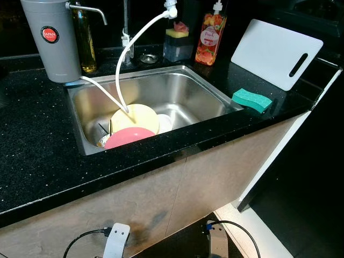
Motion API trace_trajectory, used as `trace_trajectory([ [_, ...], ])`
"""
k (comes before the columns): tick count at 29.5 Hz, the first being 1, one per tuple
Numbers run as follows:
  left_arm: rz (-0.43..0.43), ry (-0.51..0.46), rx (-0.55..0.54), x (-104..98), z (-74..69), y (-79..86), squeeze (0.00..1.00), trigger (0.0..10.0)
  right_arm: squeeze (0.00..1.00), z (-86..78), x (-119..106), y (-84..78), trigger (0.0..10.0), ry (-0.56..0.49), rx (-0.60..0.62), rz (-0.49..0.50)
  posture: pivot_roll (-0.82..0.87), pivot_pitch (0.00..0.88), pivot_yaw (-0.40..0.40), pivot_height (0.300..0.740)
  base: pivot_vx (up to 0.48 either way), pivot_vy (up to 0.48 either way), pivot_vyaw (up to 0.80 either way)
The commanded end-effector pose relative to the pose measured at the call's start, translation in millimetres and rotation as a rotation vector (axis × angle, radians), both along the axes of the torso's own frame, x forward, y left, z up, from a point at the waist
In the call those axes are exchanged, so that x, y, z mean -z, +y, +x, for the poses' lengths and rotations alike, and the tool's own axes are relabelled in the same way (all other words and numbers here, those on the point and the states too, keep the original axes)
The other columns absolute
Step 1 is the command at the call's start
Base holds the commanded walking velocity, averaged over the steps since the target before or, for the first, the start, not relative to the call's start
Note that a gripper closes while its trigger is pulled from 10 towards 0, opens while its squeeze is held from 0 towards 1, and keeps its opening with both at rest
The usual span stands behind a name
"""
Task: Kitchen organization
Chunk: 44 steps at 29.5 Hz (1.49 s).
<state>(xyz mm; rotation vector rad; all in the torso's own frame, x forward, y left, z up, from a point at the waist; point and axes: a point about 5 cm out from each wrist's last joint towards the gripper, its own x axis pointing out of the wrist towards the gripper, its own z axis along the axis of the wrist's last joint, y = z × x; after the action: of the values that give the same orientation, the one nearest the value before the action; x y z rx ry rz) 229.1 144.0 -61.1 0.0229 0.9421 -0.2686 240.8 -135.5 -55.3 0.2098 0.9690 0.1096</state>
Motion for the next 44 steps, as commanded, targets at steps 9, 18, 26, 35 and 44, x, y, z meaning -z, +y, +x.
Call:
trace_trajectory([
  [9, 0.016, 0.024, 0.024, 4, -6.4, 0.3, 0.00, 10.0, 0.00, 3.3, -2, 2.7, 10.0, 0.019, 0.030, 0.001, 0.07, 0.137, -0.062, 0.740, 0.000, 0.000, 0.00],
  [18, 0.019, 0.028, 0.045, 4, -6.3, -2.7, 0.00, 10.0, 0.00, 5.4, -3, 2.2, 10.0, 0.024, 0.043, 0.013, 0.07, 0.136, -0.055, 0.740, 0.000, 0.000, 0.00],
  [26, 0.019, 0.035, 0.051, 6, -8.3, -4.3, 0.00, 10.0, 0.00, -4.9, 3, -1.0, 10.0, 0.040, 0.054, 0.022, 0.07, 0.134, -0.040, 0.740, 0.000, 0.000, 0.00],
  [35, 0.040, 0.046, 0.103, 7, -10.8, -1.3, 0.00, 10.0, 0.00, -8.9, 6, -2.0, 10.0, 0.049, 0.108, 0.047, 0.07, 0.138, 0.015, 0.740, 0.000, 0.000, 0.00],
  [44, 0.034, 0.041, 0.074, 8, -12.4, -1.3, 0.00, 10.0, 0.00, -5.5, 4, -3.5, 10.0, 0.044, 0.066, 0.038, 0.08, 0.142, -0.015, 0.740, 0.000, 0.000, 0.00],
])
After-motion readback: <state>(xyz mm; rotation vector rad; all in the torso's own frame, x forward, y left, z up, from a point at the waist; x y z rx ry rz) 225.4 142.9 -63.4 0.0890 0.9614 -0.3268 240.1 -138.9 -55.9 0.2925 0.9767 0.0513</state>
